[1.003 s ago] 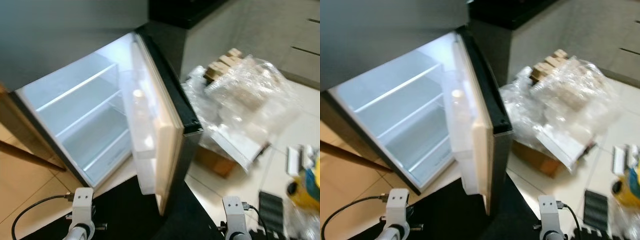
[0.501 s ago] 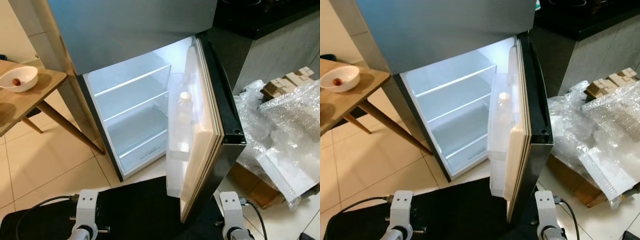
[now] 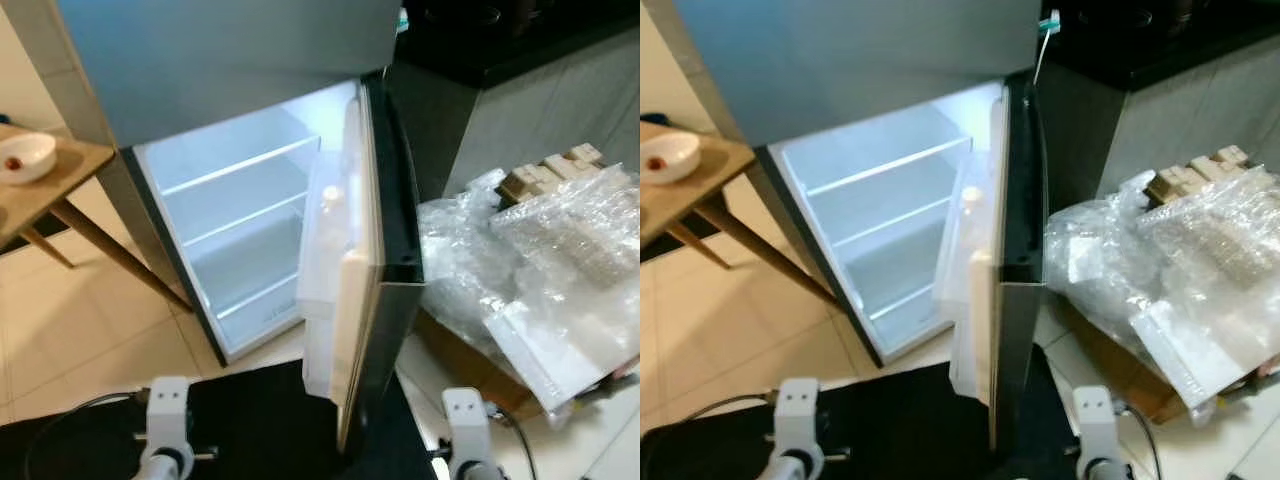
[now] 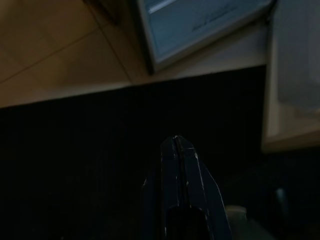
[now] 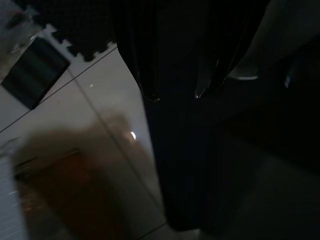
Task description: Restocking fridge
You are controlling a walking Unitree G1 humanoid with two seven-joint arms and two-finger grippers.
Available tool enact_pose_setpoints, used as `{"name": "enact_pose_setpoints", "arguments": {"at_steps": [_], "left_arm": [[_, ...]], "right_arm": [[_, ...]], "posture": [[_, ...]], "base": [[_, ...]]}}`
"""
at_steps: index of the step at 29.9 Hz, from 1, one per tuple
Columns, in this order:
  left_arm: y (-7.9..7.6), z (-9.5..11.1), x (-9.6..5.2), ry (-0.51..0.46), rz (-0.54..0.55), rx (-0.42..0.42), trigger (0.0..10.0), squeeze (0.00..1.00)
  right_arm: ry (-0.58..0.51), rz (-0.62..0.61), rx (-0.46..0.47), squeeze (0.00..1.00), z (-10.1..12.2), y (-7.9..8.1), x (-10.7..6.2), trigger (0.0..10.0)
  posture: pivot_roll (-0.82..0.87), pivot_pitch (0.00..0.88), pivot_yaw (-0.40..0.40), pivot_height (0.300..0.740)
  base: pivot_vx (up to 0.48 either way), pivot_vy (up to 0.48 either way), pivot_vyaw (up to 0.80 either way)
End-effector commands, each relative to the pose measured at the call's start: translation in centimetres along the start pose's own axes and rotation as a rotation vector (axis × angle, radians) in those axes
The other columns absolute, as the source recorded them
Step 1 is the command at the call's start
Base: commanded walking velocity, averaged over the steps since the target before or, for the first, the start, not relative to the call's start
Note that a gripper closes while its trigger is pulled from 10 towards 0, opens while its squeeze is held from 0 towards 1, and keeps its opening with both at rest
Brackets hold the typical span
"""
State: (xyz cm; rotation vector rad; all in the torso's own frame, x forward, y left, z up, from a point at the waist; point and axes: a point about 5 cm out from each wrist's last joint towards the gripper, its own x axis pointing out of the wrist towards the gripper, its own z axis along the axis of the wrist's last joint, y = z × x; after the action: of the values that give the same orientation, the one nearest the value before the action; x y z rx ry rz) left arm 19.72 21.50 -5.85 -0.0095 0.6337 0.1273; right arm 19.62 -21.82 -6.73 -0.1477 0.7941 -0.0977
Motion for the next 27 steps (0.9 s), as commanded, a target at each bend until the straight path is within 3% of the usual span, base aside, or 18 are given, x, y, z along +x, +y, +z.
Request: {"name": "enact_pose_setpoints", "arguments": {"at_steps": [1,20,22,27], "left_arm": [[0.4,0.1,-0.1,-0.016,0.025,-0.014,10.0,0.0],[1.0,0.9,0.0,-0.075,0.033,-0.014,10.0,0.0],[0.8,0.9,0.0,-0.074,0.014,0.019,10.0,0.0],[0.7,0.8,-0.1,-0.075,0.012,0.004,10.0,0.0]], "right_arm": [[0.018,0.005,0.005,0.0,-0.7,0.2,-0.2,10.0],[-0.033,0.035,-0.04,0.0,0.7,0.5,0.1,10.0],[-0.033,0.035,-0.042,0.0,0.7,0.5,0.1,10.0],[-0.033,0.035,-0.041,0.0,0.6,0.6,0.1,10.0]], "posture": [[-0.1,0.11,0.037,0.74],[-0.1,0.1,0.036,0.74],[-0.1,0.096,0.037,0.74],[-0.11,0.092,0.04,0.74]], "base": [[0.0,0.0,0.0],[0.0,0.0,0.0],[0.0,-0.48,0.0],[0.0,-0.411,0.0]]}}
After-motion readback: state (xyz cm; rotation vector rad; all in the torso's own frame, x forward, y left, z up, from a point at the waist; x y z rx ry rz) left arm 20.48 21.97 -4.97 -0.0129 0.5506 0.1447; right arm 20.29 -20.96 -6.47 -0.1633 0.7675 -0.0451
